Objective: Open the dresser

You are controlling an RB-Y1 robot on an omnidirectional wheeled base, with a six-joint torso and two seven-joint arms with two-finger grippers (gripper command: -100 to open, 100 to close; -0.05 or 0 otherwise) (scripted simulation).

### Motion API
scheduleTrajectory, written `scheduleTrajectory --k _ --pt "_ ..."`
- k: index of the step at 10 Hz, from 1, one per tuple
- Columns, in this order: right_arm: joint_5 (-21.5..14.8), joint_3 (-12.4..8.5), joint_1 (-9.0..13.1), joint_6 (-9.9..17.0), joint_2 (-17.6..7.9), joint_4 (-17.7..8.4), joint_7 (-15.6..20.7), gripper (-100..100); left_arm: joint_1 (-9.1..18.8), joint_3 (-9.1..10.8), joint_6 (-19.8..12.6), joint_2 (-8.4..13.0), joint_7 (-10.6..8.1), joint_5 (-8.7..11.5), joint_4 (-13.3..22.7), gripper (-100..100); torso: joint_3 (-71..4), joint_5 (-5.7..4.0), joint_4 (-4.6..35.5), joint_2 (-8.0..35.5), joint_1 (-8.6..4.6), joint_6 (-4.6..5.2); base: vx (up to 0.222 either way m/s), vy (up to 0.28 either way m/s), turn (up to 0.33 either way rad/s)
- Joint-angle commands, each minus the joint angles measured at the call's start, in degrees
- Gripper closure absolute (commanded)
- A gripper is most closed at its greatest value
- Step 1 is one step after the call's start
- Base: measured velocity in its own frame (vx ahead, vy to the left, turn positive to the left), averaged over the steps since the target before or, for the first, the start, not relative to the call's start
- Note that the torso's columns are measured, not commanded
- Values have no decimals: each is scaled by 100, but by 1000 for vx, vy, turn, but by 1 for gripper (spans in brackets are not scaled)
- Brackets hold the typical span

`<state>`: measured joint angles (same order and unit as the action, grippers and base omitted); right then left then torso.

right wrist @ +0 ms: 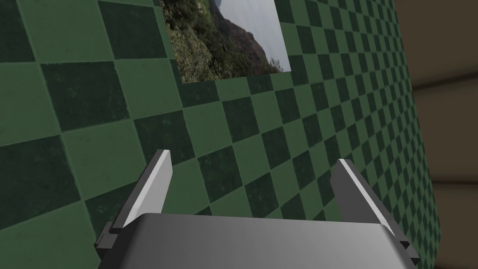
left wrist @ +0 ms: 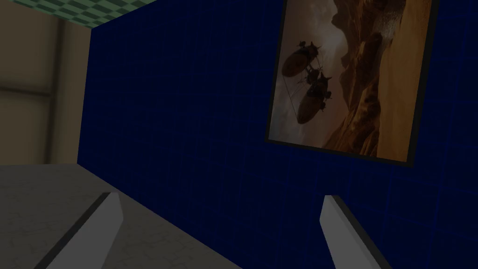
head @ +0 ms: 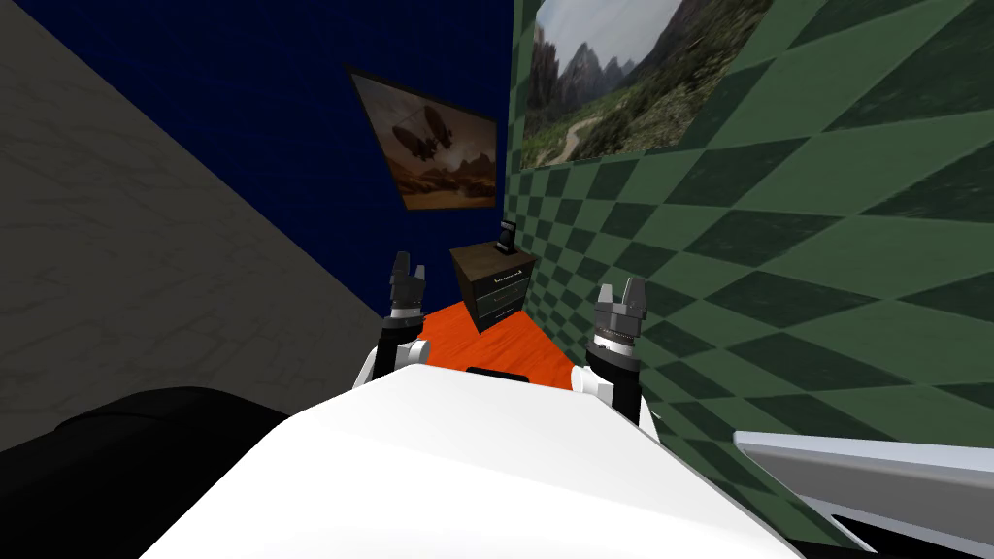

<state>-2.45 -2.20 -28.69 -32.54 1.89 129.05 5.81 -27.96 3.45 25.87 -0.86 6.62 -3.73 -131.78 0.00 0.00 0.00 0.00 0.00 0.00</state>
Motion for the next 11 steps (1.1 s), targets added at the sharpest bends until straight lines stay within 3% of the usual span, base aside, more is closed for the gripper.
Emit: scheduleTrajectory --k 1,9,10,11 --pt "0 0 0 0 0 0 0 0 0 0 0 0 0 0 0 0 -467 0 235 232 0 0 0 0 0" --pt "0 0 0 -1 0 2 0 0 0 0 1 0 0 0 -2 0 -7073 0 3537 3539 0 0 0 0 0" --pt "0 0 0 -1 0 2 0 0 36 0 13 185 20 30 69 -100 -7919 0 3960 3962 0 0 19 -11 28" --pt "0 0 -1 0 0 0 0 0 71 -1 25 316 40 59 139 -100 -8316 0 4148 4151 -2 0 34 -28 43"
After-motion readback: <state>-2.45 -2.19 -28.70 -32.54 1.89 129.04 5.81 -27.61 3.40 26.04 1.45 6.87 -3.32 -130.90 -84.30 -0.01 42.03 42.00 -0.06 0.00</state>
